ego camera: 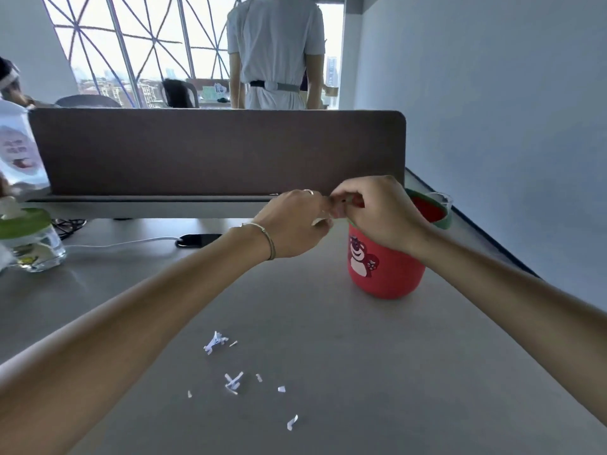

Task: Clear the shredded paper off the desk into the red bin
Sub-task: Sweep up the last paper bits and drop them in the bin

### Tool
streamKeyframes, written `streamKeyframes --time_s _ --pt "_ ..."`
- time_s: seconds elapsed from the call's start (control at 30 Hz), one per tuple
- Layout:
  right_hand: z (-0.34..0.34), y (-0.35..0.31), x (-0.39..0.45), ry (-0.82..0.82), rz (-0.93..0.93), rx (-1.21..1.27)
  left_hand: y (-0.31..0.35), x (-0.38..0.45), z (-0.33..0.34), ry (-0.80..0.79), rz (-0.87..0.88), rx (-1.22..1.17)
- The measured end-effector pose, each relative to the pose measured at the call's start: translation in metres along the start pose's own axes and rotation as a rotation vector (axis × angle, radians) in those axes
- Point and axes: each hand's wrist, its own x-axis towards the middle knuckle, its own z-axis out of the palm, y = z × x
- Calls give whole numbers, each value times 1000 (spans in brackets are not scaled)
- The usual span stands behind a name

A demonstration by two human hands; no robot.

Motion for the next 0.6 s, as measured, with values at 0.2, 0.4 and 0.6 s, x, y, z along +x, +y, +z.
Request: streamKeyframes --time_s 0.2,0.4,0.6 --pt "76 -43 -12 -181 19 71 -49 -84 2 -65 -170 47" --pt "163 -78 -44 -556 -77 -4 -98 -185 21 -147 -384 69" --pt "218 -91 -79 -817 -197 -28 -115 -276 22 -217 -427 34"
